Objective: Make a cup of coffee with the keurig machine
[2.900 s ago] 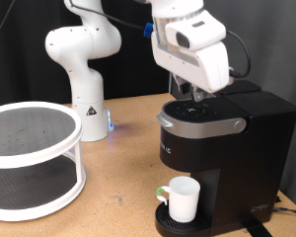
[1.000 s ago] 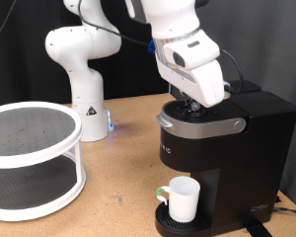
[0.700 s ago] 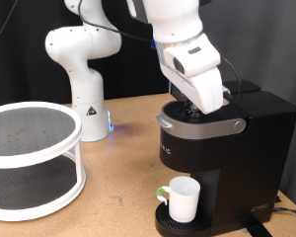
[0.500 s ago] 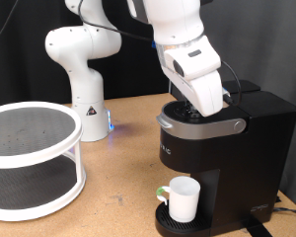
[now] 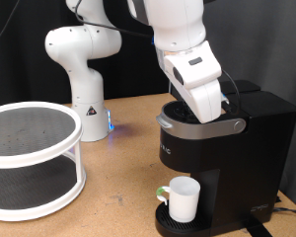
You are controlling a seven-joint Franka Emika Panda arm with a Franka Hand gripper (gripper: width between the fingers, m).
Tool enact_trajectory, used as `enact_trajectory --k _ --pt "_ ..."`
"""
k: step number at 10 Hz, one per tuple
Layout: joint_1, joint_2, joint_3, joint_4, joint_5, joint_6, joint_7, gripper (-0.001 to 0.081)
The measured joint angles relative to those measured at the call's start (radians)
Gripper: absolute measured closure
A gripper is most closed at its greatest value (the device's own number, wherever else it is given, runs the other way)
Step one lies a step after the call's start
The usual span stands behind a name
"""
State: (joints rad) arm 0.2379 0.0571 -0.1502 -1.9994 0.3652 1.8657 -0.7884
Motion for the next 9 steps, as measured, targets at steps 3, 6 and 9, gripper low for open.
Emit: enact_trajectory --k 3,6,9 --pt "-0.006 -0.003 -0.001 -0.006 0.021 0.011 -0.033 0.0806" --pt "-0.018 -0.040 -0.012 -0.056 0.124 0.068 -0.180 0.0806" --pt "-0.030 -0.129 -0.032 -0.096 0.163 0.088 -0.255 0.0806"
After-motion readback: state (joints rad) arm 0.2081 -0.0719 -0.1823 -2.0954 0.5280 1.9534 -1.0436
